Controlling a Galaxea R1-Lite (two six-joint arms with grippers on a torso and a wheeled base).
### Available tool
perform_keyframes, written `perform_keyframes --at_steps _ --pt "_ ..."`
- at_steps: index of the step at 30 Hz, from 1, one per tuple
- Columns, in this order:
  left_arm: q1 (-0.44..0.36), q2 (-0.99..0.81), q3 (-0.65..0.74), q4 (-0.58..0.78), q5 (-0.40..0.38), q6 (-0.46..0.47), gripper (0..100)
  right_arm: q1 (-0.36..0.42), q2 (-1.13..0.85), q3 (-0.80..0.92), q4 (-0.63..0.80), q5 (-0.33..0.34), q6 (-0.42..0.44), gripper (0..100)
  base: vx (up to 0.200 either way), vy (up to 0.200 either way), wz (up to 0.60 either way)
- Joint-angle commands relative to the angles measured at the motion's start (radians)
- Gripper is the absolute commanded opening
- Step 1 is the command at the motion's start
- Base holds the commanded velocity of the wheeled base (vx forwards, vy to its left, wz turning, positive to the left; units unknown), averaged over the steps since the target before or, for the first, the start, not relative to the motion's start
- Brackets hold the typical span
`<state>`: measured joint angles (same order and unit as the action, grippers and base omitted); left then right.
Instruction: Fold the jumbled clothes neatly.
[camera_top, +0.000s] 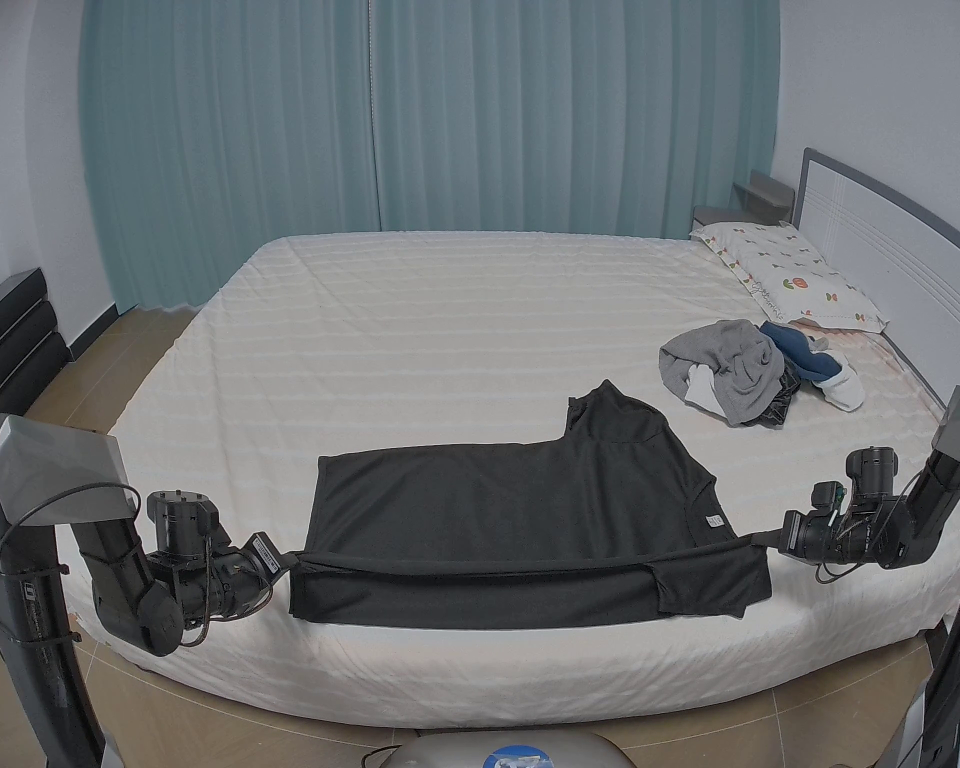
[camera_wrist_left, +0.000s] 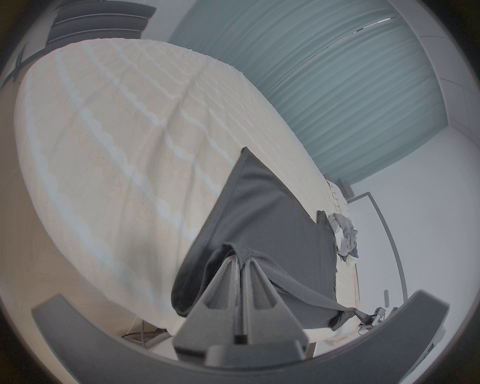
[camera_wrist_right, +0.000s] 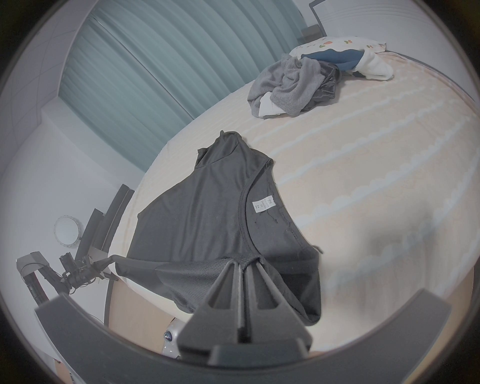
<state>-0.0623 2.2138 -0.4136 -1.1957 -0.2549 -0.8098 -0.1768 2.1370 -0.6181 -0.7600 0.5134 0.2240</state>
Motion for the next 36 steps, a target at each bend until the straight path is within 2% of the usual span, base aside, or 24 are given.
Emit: perform_keyframes --at_steps 1,5,12,25,26,27,28,30,36 --pt "-0.004 0.056 -0.037 -0.001 0.02 -0.003 0 0.017 0.07 -0.045 -0.001 -0.003 0.001 0 0.0 0.0 0.0" --pt "-0.027 0.096 -0.09 -0.001 0.074 -0.035 0 0.026 0.1 -0.083 -0.001 -0.003 0.003 0 0.0 0.0 0.0" --pt "-0.048 0.113 -0.126 -0.001 0.12 -0.052 0 0.04 0.116 -0.117 -0.01 -0.012 0.086 0 0.0 0.0 0.0" --pt "-0.05 0.116 -0.146 0.001 0.128 -0.071 0 0.04 0.165 -0.158 -0.012 -0.012 0.093 0 0.0 0.0 0.0" --pt "-0.05 0.116 -0.146 0.001 0.128 -0.071 0 0.04 0.172 -0.16 -0.015 -0.012 0.093 100 0.0 0.0 0.0" --pt "-0.05 0.116 -0.148 0.001 0.128 -0.071 0 0.04 0.176 -0.161 -0.016 -0.012 0.097 100 0.0 0.0 0.0" --pt "-0.05 0.116 -0.146 0.001 0.128 -0.071 100 0.04 0.179 -0.164 -0.019 -0.012 0.101 100 0.0 0.0 0.0" --pt "-0.05 0.115 -0.148 0.001 0.128 -0.071 100 0.04 0.179 -0.166 -0.022 -0.01 0.11 100 0.0 0.0 0.0" --pt "-0.048 0.112 -0.146 -0.001 0.129 -0.085 100 0.039 0.153 -0.157 -0.093 -0.01 0.232 100 0.0 0.0 0.0"
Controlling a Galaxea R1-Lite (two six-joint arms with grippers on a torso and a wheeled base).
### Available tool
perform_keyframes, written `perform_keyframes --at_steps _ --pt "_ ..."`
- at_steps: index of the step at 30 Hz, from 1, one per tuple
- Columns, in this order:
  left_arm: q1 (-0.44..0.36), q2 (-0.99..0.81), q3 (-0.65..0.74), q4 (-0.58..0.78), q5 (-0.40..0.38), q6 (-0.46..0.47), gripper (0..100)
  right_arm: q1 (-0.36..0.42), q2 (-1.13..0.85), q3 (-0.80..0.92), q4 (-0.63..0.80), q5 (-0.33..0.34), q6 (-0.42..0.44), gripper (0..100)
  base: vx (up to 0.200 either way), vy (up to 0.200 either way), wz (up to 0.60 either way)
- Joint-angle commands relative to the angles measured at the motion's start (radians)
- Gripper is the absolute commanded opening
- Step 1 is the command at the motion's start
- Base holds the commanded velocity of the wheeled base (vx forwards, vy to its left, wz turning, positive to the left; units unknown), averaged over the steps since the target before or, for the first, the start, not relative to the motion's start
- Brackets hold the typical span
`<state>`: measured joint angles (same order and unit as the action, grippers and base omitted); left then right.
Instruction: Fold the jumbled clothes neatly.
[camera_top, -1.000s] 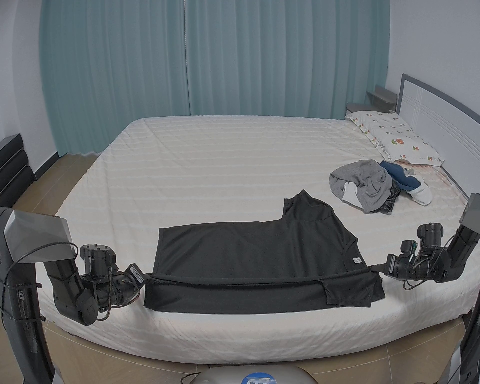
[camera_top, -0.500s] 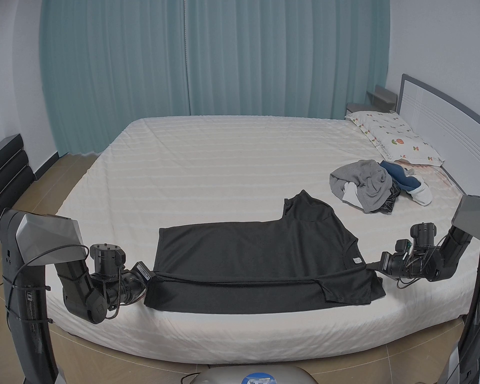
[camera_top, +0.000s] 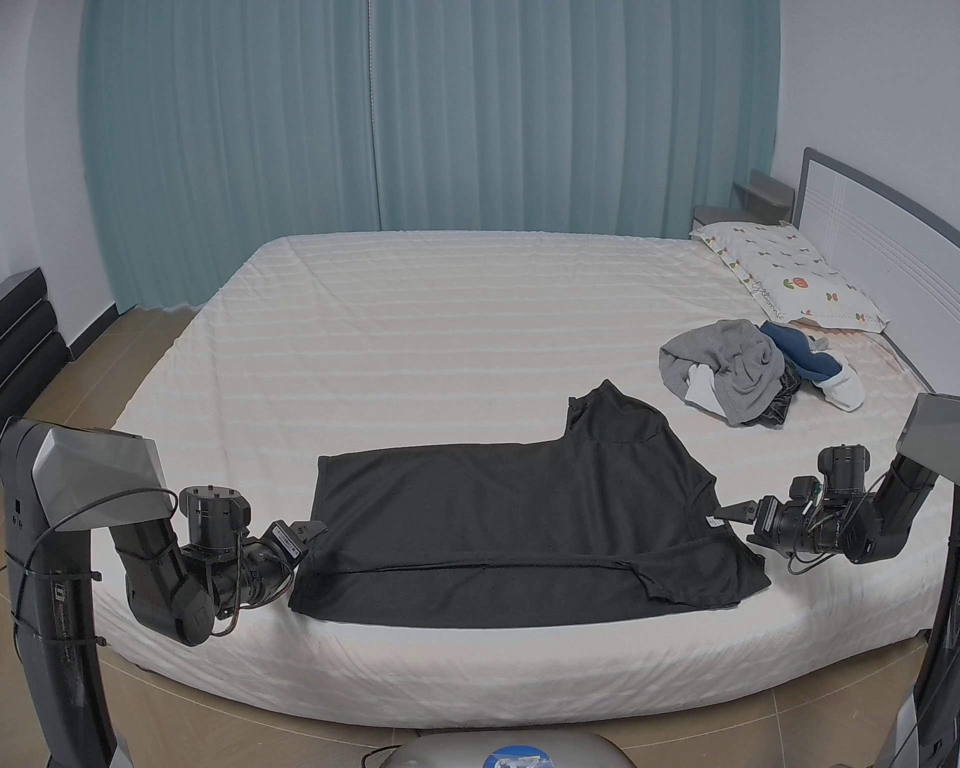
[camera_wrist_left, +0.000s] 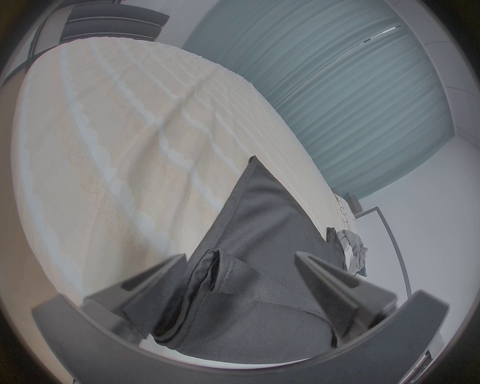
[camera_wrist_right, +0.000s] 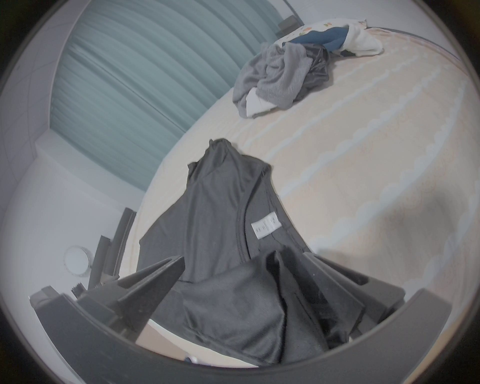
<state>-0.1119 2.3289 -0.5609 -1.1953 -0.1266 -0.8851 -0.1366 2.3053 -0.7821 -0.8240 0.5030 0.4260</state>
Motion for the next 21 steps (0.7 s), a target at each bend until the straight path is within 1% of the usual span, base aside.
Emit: perform_keyframes --at_steps 1,3,5,10,14,16,19,20,21 --pt "0.003 -0.005 -0.001 -0.001 0.002 -0.028 100 -0.003 -0.023 0.014 -0.046 -0.001 0.054 100 0.0 0.0 0.0" --pt "0.005 -0.011 0.001 -0.001 0.007 -0.052 100 -0.003 -0.033 0.02 -0.053 -0.001 0.085 100 0.0 0.0 0.0" --pt "0.011 -0.053 0.006 0.0 0.013 -0.095 100 -0.003 -0.075 0.041 -0.053 -0.001 0.155 100 0.0 0.0 0.0" --pt "0.008 -0.158 0.033 0.017 0.013 -0.104 100 -0.003 -0.115 0.098 -0.056 -0.004 0.283 100 0.0 0.0 0.0" --pt "-0.005 -0.189 0.032 0.062 0.013 -0.104 100 -0.011 -0.113 0.113 -0.07 0.0 0.336 100 0.0 0.0 0.0" --pt "-0.029 -0.194 0.009 0.126 0.013 -0.106 100 -0.012 -0.104 0.118 -0.084 0.006 0.367 100 0.0 0.0 0.0" --pt "-0.057 -0.191 -0.047 0.217 0.015 -0.11 100 -0.011 -0.103 0.119 -0.092 0.008 0.379 100 0.0 0.0 0.0" --pt "-0.057 -0.191 -0.047 0.217 0.015 -0.11 100 -0.011 -0.103 0.119 -0.092 0.008 0.379 100 0.0 0.0 0.0" --pt "-0.077 -0.187 -0.09 0.273 0.015 -0.133 100 -0.008 -0.104 0.123 -0.092 0.008 0.379 100 0.0 0.0 0.0"
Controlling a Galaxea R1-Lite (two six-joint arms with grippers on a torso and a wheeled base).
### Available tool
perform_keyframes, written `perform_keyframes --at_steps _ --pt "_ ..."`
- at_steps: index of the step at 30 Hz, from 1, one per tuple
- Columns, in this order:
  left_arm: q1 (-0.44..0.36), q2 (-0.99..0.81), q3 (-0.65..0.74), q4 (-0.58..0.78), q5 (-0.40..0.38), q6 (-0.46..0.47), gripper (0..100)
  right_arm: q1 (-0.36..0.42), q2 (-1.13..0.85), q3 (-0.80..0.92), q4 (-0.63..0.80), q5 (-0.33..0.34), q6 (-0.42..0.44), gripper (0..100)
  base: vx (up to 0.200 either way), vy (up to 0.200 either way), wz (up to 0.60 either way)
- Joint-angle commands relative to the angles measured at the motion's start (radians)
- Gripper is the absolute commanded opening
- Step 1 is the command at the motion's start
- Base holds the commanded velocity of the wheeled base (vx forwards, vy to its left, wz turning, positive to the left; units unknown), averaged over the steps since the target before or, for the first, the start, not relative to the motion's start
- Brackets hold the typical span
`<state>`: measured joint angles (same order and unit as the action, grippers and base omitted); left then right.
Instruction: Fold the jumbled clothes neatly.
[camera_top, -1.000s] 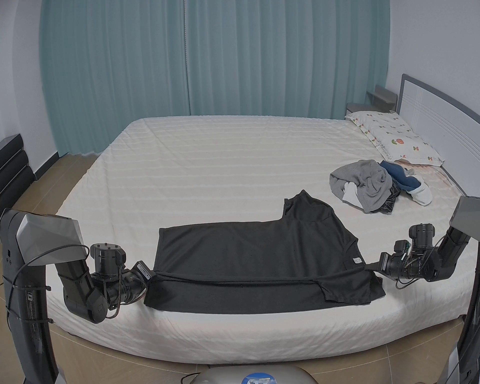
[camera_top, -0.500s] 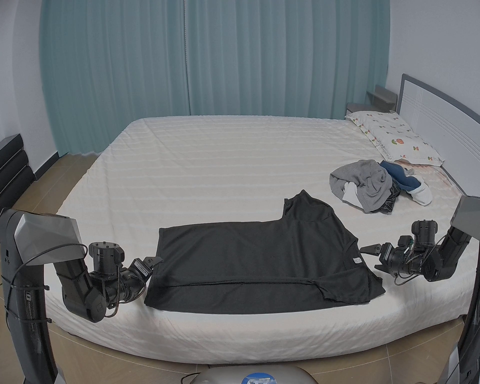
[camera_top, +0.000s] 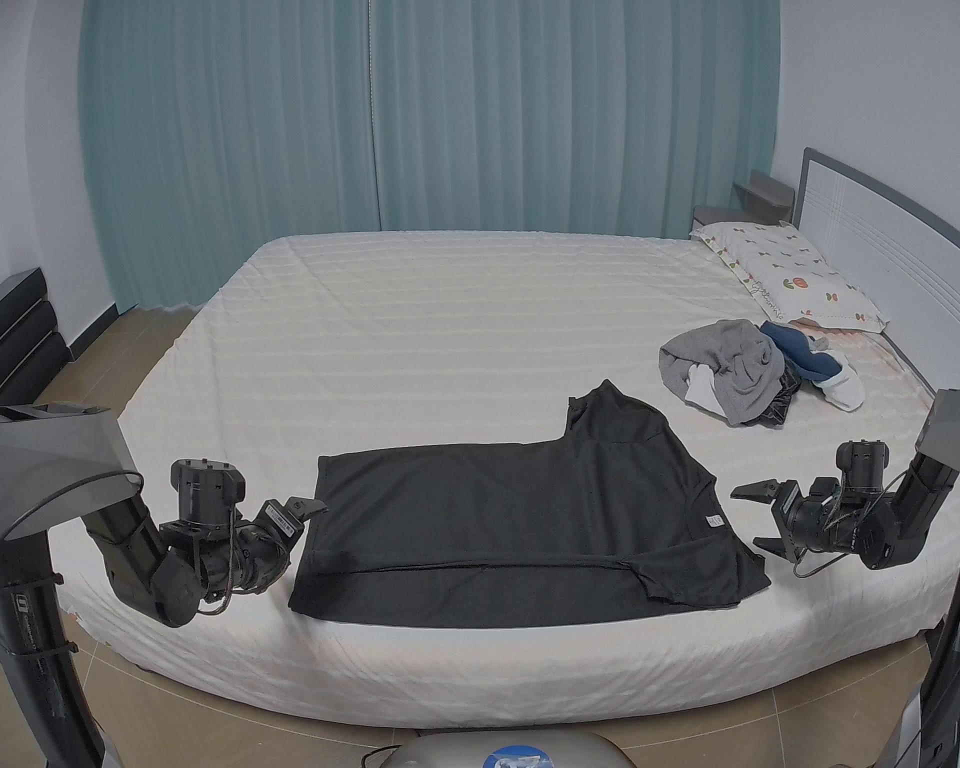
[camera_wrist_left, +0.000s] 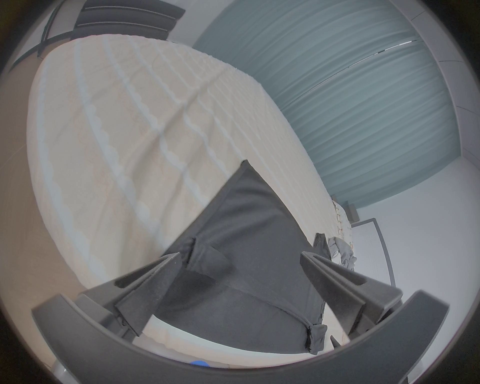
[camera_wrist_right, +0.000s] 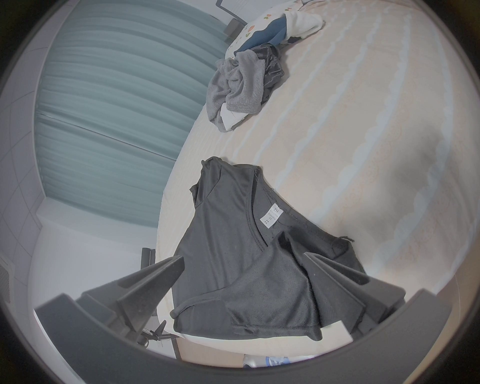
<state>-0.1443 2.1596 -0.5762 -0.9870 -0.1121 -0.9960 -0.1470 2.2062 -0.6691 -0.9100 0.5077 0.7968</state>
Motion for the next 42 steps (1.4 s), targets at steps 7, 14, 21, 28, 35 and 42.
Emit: perform_keyframes --at_steps 7,14,21,28,35,42 --pt "-0.112 0.011 -0.189 0.249 0.026 -0.052 100 0.01 0.001 0.017 -0.006 0.005 0.009 100 0.0 0.0 0.0" --pt "-0.121 0.036 -0.18 0.258 0.028 -0.07 100 0.012 0.02 0.014 -0.006 0.009 0.009 100 0.0 0.0 0.0" --pt "-0.117 0.006 -0.169 0.251 0.028 -0.105 100 0.023 0.024 0.017 -0.006 0.009 0.01 100 0.0 0.0 0.0" --pt "-0.103 -0.006 -0.175 0.245 0.012 -0.191 100 0.026 0.029 0.017 -0.006 0.009 0.009 100 0.057 0.0 0.0" --pt "-0.113 0.002 -0.166 0.248 0.015 -0.182 100 0.024 0.026 0.019 -0.007 0.008 0.009 100 0.114 0.0 0.0" --pt "-0.129 -0.007 -0.11 0.251 0.015 -0.095 100 0.023 0.024 0.025 -0.007 0.008 0.009 100 0.0 0.0 0.0"
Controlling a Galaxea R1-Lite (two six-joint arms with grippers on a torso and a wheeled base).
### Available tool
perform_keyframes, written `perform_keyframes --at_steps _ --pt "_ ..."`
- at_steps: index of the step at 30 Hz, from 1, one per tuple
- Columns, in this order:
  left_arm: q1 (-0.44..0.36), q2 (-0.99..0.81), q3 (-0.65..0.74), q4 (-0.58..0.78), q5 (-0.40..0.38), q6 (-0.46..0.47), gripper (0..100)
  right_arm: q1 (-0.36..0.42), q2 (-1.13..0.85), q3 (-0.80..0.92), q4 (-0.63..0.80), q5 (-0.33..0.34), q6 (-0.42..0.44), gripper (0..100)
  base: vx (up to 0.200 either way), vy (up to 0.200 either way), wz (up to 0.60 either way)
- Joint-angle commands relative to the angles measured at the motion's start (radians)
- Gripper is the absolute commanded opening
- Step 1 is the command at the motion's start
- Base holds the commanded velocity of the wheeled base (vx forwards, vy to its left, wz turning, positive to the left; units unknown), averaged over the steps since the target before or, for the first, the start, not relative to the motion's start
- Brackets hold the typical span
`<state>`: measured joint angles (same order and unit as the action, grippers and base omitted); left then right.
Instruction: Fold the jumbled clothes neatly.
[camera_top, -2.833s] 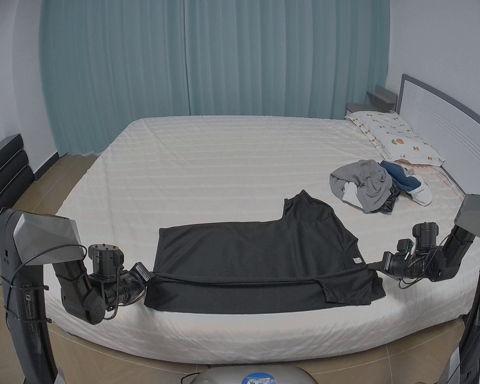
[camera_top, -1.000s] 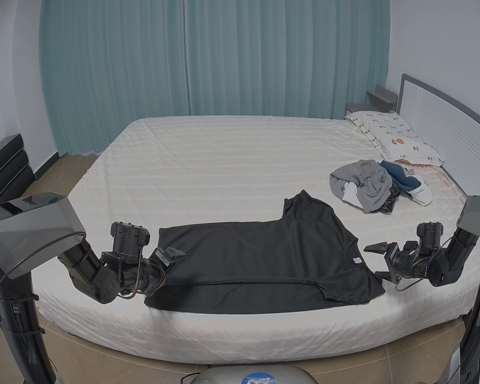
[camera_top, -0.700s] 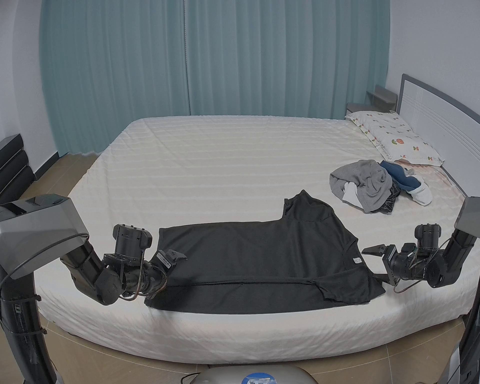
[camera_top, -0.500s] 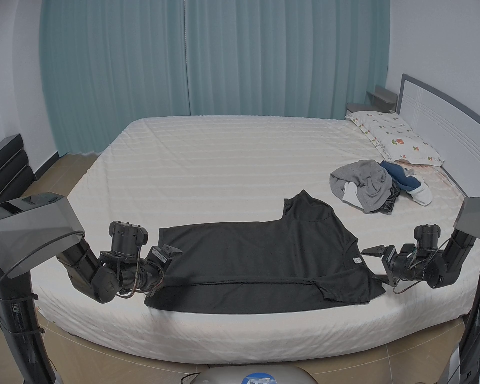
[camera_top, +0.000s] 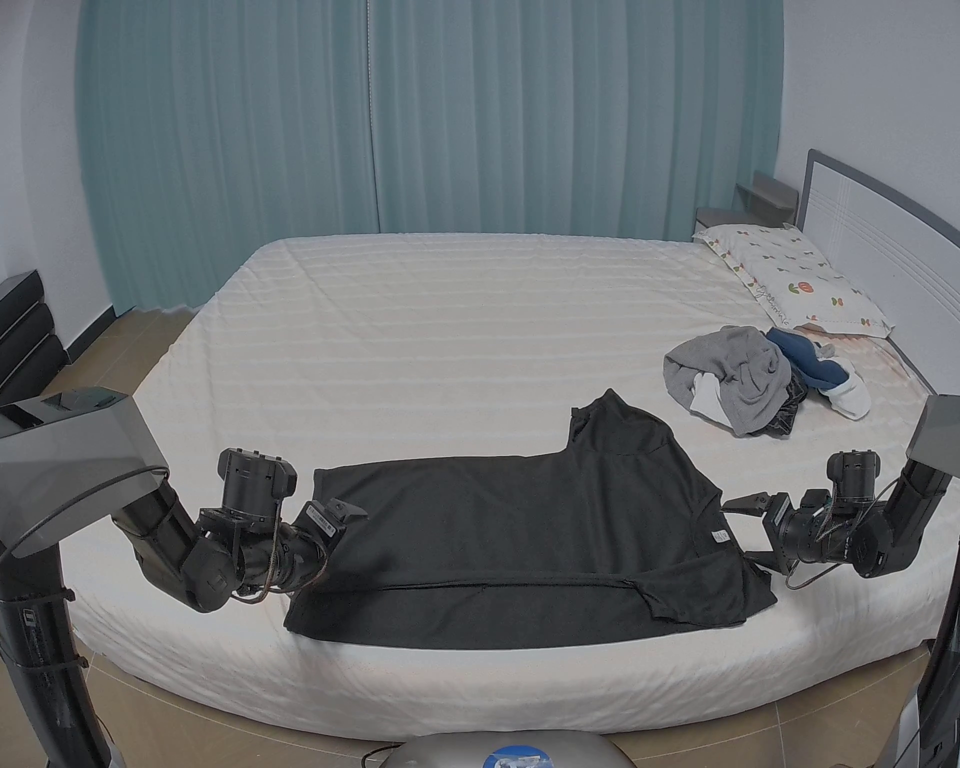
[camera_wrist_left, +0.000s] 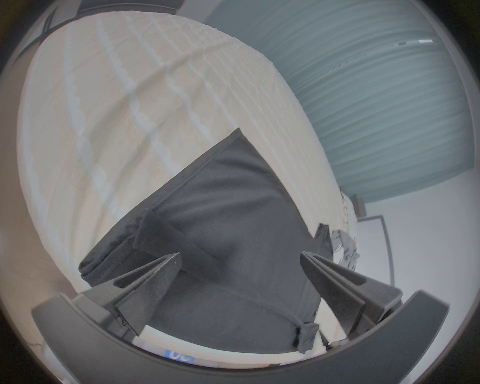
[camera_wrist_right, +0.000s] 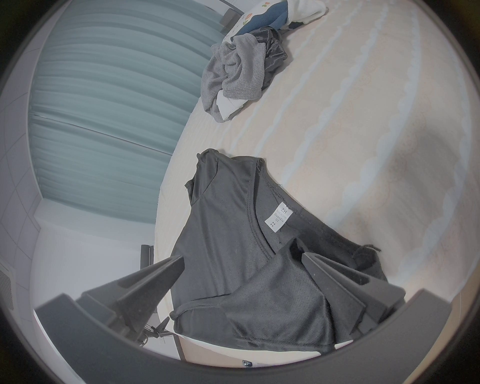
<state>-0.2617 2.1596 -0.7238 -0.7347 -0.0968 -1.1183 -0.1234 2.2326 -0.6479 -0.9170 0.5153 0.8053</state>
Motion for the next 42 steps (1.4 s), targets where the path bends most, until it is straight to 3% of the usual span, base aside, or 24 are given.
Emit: perform_keyframes --at_steps 1,21,31,42 --pt "-0.014 -0.007 0.04 -0.002 0.0 0.032 100 -0.001 -0.002 0.004 0.0 0.002 0.0 100 0.0 0.0 0.0" --pt "-0.068 0.036 0.007 0.074 0.019 0.072 100 0.008 -0.002 0.011 0.0 0.0 -0.002 100 0.0 0.0 0.0" --pt "-0.068 0.102 -0.063 0.072 0.12 0.12 100 0.008 -0.005 0.011 0.0 0.0 -0.002 100 0.0 0.0 0.0" --pt "-0.039 0.121 -0.131 0.021 0.184 0.052 100 0.008 -0.005 0.011 0.0 0.0 0.0 100 0.0 0.0 0.0"
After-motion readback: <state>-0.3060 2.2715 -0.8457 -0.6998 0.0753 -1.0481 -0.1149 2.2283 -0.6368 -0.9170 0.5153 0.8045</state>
